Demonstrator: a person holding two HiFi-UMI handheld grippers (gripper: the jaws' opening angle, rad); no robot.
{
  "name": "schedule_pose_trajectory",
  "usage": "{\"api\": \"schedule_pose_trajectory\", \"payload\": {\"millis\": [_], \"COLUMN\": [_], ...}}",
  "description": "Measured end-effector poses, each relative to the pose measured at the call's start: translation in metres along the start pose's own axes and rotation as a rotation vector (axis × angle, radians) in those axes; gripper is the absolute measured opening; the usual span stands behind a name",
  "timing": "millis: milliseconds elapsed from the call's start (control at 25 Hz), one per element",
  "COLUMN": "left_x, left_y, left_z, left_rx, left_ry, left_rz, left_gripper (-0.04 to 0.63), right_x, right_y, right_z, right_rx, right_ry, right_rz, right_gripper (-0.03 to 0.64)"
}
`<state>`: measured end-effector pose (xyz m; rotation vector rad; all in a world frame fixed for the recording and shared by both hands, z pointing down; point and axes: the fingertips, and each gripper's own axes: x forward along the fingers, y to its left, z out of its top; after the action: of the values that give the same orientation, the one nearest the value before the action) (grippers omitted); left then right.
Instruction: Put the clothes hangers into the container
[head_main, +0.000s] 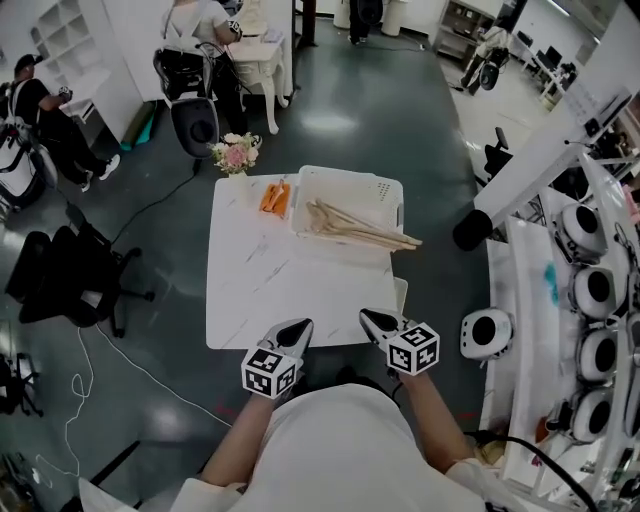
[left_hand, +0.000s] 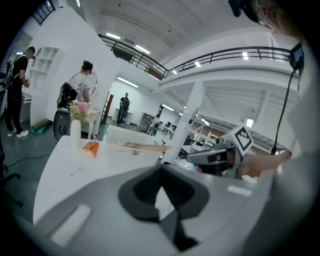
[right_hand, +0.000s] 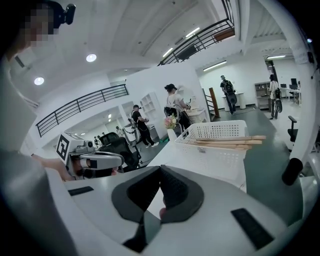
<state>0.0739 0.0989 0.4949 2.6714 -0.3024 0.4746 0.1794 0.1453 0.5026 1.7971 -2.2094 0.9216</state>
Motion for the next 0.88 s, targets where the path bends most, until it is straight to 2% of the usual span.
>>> {"api": "schedule_pose_trajectory", "payload": {"millis": [880], "left_x": [0.028], "left_y": [-0.031], "left_z": [0.007], "left_rx": [0.026], "left_ry": [-0.009], "left_rz": [0.009], "left_gripper": [0.002], "right_x": [-0.028], "right_y": [-0.019], "right_z": [0.009], "right_rx": [-0.02], "right_ry": [-0.03], "right_rz": [0.048], "right_gripper": [0.003]}}
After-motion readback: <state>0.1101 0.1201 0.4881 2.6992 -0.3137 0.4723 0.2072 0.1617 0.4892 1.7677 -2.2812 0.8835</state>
